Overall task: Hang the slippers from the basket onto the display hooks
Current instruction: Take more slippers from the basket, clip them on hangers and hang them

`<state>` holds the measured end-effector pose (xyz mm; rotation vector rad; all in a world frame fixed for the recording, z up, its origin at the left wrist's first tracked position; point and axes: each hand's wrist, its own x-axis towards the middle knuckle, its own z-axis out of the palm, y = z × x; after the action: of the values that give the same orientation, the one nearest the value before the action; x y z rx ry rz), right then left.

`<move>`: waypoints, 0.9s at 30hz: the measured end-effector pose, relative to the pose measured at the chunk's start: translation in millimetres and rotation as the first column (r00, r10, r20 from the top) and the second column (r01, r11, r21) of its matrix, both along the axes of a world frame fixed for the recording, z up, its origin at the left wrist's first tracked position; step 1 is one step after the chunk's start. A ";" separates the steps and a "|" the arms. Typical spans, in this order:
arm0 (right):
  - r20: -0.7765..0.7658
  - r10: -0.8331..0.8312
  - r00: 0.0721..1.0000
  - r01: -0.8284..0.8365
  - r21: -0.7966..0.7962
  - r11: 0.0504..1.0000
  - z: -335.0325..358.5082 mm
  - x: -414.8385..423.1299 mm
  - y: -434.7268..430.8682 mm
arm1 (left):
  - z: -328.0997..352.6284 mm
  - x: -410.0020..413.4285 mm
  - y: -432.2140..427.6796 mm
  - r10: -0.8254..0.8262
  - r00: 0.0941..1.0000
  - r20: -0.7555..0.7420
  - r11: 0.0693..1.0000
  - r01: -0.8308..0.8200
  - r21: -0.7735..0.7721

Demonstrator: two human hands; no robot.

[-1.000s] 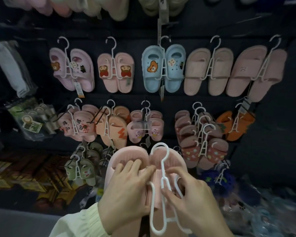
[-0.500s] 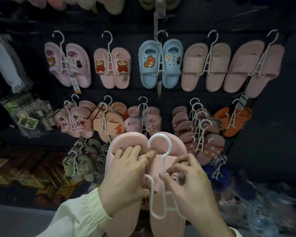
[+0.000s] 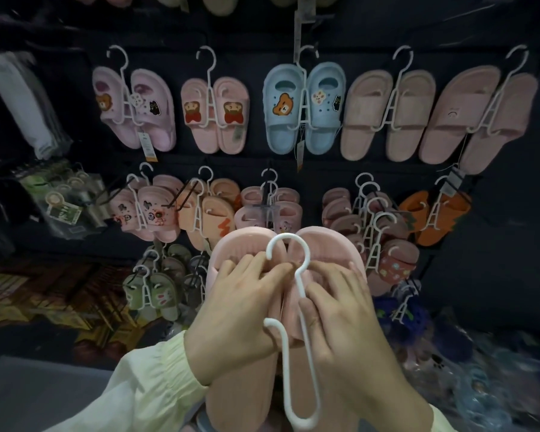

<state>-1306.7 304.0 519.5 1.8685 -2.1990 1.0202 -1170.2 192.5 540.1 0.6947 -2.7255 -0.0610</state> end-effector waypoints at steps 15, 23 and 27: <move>0.096 0.027 0.995 -0.035 0.090 0.995 -21.6 3.4 7.9 | 7.1 22.5 1.3 -0.072 0.954 0.292 0.995 0.047 0.093; 0.069 0.011 0.998 -0.014 0.045 0.999 -32.5 3.8 13.2 | -5.8 30.9 -9.6 -0.056 0.986 0.158 0.985 0.028 0.171; 0.045 -0.019 0.999 0.019 0.017 1.000 -42.1 4.0 11.8 | -1.5 30.4 -7.8 -0.047 0.995 0.090 0.989 0.034 0.143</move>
<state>-1302.7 315.8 477.4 1.8456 -2.2517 1.0542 -1139.8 184.7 538.7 0.6963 -2.8461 -0.2392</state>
